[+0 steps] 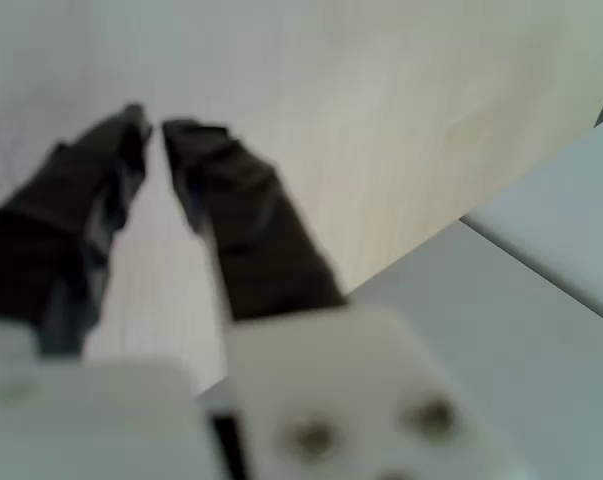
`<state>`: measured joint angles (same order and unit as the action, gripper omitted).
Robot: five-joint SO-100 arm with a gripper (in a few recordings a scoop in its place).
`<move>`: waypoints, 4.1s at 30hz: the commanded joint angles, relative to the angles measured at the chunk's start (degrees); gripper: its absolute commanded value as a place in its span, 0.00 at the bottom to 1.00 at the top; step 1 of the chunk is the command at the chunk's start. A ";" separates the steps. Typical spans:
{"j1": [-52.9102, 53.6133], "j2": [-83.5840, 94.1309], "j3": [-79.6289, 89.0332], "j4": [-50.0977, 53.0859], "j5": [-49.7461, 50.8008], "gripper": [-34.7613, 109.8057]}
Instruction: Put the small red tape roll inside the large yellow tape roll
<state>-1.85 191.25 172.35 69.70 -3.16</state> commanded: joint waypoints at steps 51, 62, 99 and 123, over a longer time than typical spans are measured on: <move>14.15 -93.43 -97.91 -4.31 -5.27 0.24; 10.63 -133.77 -167.34 10.46 -5.36 0.24; 2.02 -163.30 -167.70 -34.45 -5.27 0.24; -0.88 -175.96 -167.78 -47.72 -5.27 0.24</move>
<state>-1.32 11.51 9.40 24.61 -7.56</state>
